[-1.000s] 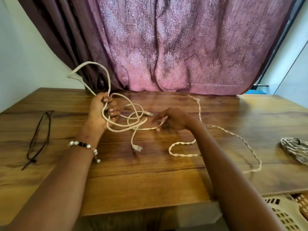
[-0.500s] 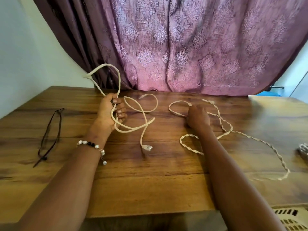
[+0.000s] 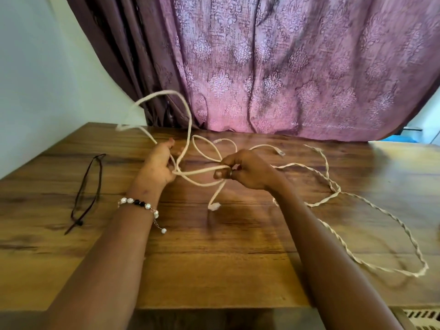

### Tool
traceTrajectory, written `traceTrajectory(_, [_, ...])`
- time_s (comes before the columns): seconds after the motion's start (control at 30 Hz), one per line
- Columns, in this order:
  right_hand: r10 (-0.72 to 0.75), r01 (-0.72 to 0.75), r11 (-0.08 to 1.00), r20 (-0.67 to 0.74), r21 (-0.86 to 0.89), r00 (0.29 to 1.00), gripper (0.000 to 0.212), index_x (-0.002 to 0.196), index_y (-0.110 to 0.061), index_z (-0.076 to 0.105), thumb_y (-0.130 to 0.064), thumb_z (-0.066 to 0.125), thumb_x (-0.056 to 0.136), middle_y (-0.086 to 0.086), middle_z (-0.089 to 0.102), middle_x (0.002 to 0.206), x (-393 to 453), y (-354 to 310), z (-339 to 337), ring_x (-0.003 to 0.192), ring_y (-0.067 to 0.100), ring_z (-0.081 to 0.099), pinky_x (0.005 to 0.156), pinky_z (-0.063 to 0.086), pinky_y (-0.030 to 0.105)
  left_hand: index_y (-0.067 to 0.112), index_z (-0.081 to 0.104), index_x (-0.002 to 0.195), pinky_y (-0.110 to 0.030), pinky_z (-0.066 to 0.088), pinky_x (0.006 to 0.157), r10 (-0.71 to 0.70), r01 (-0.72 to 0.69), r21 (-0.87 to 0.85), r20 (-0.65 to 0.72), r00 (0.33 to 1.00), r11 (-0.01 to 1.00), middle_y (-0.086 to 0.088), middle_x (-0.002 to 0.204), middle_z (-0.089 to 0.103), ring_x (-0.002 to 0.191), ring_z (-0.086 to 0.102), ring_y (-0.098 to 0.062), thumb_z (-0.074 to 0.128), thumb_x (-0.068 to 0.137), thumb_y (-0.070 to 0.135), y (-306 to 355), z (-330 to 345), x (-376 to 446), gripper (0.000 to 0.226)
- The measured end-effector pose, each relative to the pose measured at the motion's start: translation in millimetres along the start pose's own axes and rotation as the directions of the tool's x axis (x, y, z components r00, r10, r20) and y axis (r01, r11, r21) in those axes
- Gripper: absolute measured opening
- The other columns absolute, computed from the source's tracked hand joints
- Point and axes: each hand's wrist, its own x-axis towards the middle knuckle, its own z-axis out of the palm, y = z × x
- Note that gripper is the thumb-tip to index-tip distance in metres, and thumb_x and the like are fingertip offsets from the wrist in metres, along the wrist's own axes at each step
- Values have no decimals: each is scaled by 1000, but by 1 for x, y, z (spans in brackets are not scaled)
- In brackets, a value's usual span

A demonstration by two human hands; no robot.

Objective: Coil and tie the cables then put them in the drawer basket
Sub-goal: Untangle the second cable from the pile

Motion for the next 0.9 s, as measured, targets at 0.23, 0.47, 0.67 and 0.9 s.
traceTrajectory(0.23, [239, -190, 944, -164, 270, 957, 7, 86, 5, 66, 9, 61, 83, 18, 70, 71, 25, -14, -7, 51, 26, 61, 40, 41, 24, 17, 61, 78, -31, 53, 74, 297, -206, 476, -125, 947, 855, -6, 78, 64, 61, 64, -17, 61, 86, 44, 3, -8, 4, 28])
traceTrajectory(0.47, [350, -273, 934, -425, 232, 835, 22, 75, -5, 51, 12, 64, 79, 12, 60, 59, 47, -11, -6, 33, -1, 53, 32, 36, 15, 1, 65, 79, -36, 41, 50, 984, -568, 819, 22, 176, 83, -12, 64, 62, 60, 58, -29, 44, 98, 40, 18, -18, -35, 48])
traceTrajectory(0.67, [342, -240, 934, -465, 265, 817, 14, 73, 3, 59, 16, 62, 76, 8, 58, 55, 46, 1, -5, 31, 1, 52, 30, 40, 20, 13, 67, 114, -38, 40, 96, 651, -702, 394, 748, -130, -593, -12, 119, 58, 110, 48, -27, 63, 83, 48, 5, 18, -59, 47])
traceTrajectory(0.9, [379, 49, 661, -389, 749, 840, 22, 80, 1, 66, 11, 49, 89, 11, 67, 70, 40, 7, -17, 59, 16, 63, 49, 53, 25, 12, 73, 95, -51, 11, 114, 505, -574, 395, 862, -38, -718, -1, 100, 71, 115, 59, -24, 47, 89, 33, -6, 12, -32, 33])
